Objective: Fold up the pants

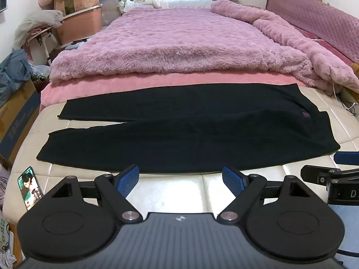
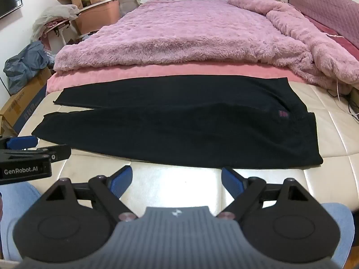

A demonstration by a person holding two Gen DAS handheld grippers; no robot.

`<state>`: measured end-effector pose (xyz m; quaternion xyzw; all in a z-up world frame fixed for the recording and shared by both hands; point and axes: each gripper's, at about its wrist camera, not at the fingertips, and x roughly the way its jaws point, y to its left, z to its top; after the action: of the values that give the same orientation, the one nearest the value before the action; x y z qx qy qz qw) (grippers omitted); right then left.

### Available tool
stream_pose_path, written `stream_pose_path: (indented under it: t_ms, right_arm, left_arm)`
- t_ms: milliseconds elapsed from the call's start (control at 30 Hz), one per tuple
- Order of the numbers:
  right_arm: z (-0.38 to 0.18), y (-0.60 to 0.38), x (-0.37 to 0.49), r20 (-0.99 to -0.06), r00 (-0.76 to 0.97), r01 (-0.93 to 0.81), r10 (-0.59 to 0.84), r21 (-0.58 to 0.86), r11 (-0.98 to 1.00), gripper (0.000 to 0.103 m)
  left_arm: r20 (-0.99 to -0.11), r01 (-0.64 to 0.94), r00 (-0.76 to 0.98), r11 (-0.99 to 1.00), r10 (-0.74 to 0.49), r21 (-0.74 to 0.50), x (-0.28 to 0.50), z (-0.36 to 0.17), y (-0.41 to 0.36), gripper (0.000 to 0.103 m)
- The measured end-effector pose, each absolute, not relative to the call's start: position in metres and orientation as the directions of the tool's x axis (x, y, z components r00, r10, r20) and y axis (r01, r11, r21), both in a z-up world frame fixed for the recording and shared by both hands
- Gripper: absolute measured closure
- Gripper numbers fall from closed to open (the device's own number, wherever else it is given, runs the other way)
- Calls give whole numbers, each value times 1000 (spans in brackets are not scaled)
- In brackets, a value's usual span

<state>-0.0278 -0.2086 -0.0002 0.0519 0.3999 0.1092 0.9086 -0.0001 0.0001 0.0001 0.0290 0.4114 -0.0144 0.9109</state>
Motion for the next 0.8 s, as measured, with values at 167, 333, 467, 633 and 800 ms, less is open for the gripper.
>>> stream_pose_path:
  t_ms: [167,333,467,633,800]
  right_arm:
    - [1,-207,-29,-715,660,-156,229,168,973,20]
    - [0,-207,-35,-719,655,-157,232,171,973,20]
    - [1,-207,-26,-725,646,-160,238,176,971,20]
    - [2,-205,-26,-726,645,-166,238,171,971,20]
    - [1,-204,-26,-729,642,-167,237,168,972,20]
  left_arm:
    - [-752,47,659,998,1,43,0,0,0,5]
    - [-748,46,664,998,5,48,-2,2,0,5]
    - [-747,42,665,998,6,46,-5,3,1,5]
    - [-748,45,664,998,2,42,-3,1,1,5]
    - [-748,42,663,998,-2,35,-2,2,3,5]
